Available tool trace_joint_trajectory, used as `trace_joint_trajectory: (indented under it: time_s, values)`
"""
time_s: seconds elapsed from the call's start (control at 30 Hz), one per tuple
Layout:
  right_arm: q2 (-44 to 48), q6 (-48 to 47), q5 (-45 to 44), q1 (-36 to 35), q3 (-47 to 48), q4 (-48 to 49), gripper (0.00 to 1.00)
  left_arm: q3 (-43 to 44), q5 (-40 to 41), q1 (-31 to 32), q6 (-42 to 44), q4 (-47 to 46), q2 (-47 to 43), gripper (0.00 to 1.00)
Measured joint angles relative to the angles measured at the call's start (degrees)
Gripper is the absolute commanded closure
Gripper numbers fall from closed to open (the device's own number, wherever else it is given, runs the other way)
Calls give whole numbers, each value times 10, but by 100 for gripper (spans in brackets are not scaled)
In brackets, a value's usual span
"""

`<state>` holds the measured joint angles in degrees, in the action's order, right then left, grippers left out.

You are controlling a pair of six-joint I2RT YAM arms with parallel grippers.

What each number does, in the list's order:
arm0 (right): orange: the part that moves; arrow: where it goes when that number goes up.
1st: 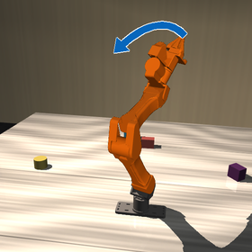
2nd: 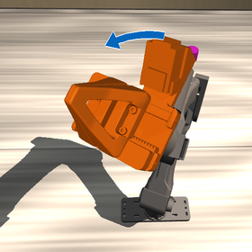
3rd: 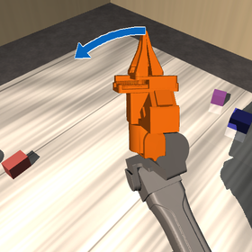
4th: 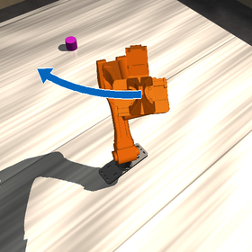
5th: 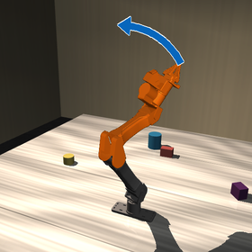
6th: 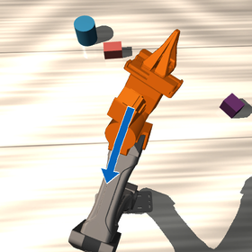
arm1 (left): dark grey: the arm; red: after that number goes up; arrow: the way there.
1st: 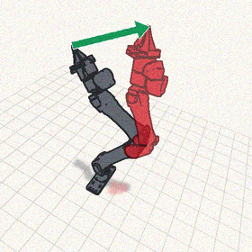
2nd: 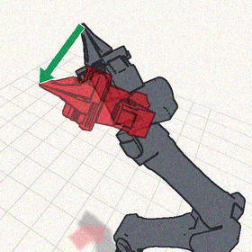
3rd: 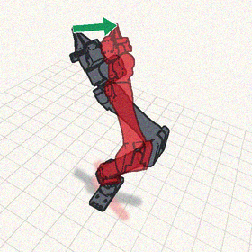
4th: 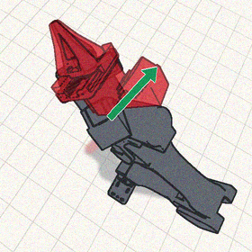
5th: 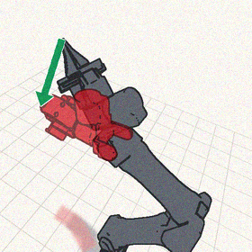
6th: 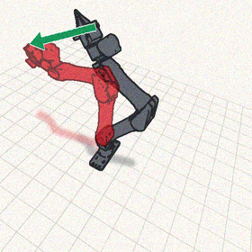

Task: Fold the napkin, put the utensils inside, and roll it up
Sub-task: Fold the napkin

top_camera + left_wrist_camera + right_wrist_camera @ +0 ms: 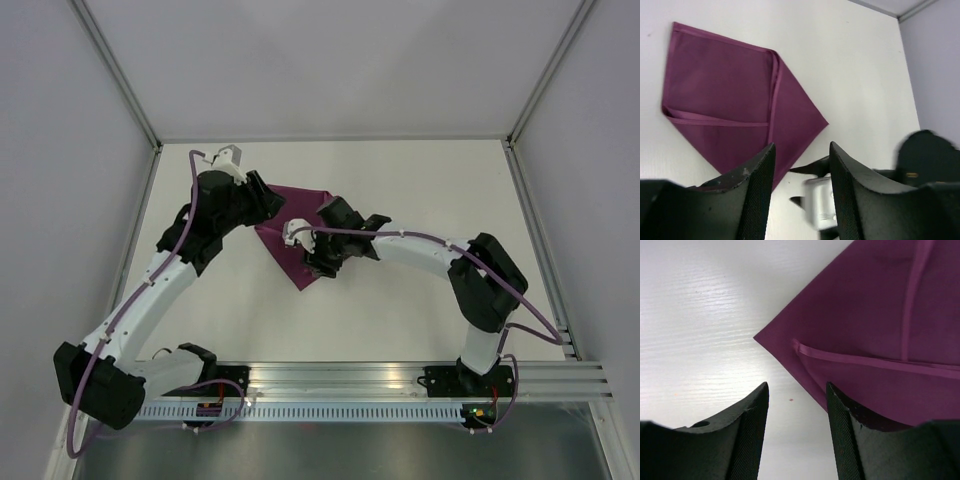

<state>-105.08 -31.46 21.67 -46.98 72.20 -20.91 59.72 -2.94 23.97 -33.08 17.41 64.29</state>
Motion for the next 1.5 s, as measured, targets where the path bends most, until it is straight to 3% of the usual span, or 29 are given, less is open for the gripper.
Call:
trace_joint_trajectory:
  time_s: [0.27,0.43,0.63,1.0,1.5]
  values:
    - [39,36,4,115,53,-13,43,-69,39,-68,-57,-17,14,65]
    - [-49,60,-31,182,155,-19,44,-148,61,-72,-92,-24,31,80]
    - [-161,96,-86,204,205,-30,52,-184,76,-86,-111,-42,102,97]
    - [-204,133,-143,230,223,-27,54,-151,83,-94,-113,-65,263,98]
    - [-113,135,-146,228,83,-26,56,2,59,-95,-96,-63,400,98]
